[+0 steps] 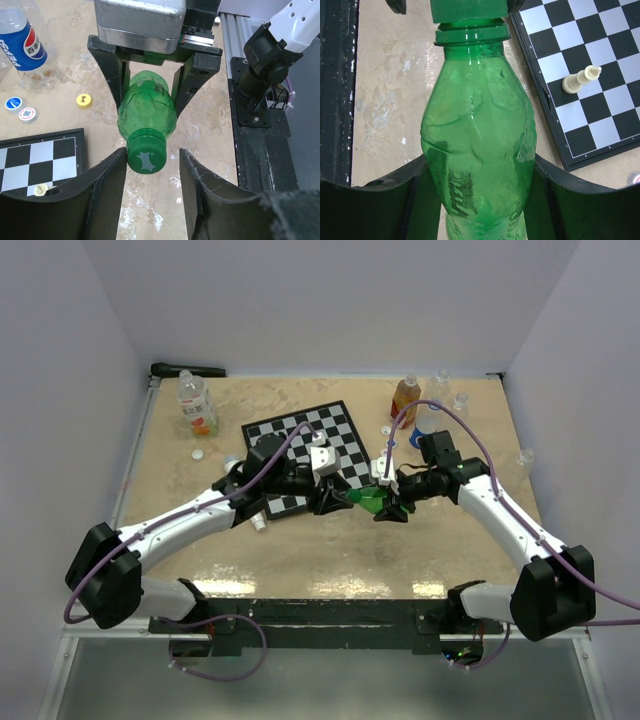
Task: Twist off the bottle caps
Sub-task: Unscrew the bottle cap from the plastic bottle.
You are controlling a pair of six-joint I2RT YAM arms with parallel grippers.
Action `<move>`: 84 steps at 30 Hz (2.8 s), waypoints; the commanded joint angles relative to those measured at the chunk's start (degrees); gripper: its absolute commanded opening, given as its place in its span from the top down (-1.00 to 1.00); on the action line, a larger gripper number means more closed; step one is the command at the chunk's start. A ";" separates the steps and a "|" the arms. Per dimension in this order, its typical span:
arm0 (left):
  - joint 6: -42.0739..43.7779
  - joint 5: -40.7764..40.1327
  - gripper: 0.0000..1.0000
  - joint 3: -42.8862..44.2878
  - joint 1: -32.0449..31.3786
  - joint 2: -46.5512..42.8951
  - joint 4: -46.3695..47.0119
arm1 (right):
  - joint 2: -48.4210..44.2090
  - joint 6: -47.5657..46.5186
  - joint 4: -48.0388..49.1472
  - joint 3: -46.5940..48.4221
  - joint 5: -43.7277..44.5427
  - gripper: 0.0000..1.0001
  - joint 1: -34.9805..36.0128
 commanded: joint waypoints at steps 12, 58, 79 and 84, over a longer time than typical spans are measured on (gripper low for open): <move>-2.09 -1.32 1.00 3.88 -0.57 1.76 0.40 | 0.15 -0.96 -0.30 2.41 -1.61 0.93 -0.27; -2.84 -32.27 -1.00 -7.01 0.23 -25.13 -8.40 | 0.94 -1.84 -1.36 2.67 -1.35 0.94 -0.18; 23.47 -9.42 -1.00 -11.15 0.14 -21.10 1.97 | 1.47 -2.46 -1.80 2.76 -1.26 0.93 -0.18; 23.20 -6.96 -1.00 -10.44 0.14 -18.29 5.66 | 1.65 -2.63 -1.97 2.76 -1.61 0.93 -0.09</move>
